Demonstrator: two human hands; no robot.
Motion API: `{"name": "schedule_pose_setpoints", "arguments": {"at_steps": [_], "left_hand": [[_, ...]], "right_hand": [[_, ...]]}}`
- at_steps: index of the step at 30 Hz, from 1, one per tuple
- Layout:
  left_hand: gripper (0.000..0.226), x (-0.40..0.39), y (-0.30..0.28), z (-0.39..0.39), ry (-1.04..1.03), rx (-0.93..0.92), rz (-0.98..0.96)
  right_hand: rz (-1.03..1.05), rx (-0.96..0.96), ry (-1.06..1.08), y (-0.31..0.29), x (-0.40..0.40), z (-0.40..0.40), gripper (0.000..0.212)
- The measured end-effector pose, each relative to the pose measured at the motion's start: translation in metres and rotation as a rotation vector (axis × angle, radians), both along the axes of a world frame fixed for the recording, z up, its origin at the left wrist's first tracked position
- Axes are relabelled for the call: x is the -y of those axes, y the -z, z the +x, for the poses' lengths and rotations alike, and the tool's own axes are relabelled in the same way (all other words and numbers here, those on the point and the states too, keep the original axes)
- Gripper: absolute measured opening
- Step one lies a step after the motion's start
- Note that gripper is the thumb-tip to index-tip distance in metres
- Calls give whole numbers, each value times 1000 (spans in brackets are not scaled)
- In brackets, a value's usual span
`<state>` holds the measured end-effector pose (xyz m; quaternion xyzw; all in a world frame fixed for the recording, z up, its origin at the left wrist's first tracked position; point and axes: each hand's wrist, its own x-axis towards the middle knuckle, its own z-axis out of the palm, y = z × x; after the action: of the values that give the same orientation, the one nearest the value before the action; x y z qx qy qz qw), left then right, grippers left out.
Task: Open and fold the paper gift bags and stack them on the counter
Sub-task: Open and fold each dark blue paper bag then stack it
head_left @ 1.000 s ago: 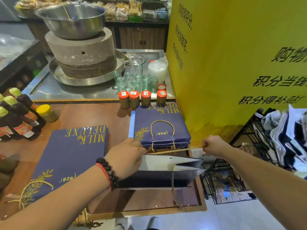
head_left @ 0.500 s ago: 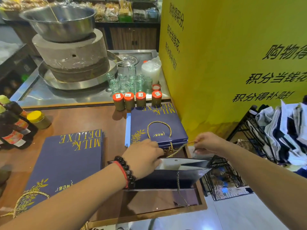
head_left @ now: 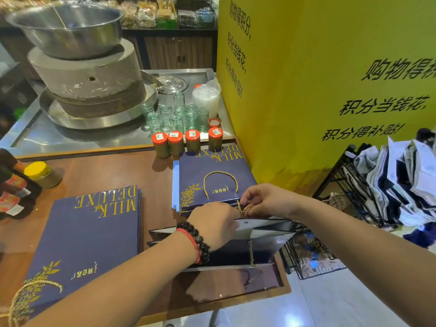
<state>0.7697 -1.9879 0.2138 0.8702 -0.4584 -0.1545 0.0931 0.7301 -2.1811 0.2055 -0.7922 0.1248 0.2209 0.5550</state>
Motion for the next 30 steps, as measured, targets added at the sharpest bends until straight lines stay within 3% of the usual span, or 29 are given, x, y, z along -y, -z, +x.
{"name": "schedule_pose_setpoints", "arguments": {"at_steps": [15, 30], "left_hand": [[18, -1, 0, -3, -21, 2, -1], [21, -2, 0, -8, -26, 22, -9]], "right_hand": [[-123, -46, -231, 10, 2, 13, 37], [-129, -12, -379, -8, -13, 12, 30]]}}
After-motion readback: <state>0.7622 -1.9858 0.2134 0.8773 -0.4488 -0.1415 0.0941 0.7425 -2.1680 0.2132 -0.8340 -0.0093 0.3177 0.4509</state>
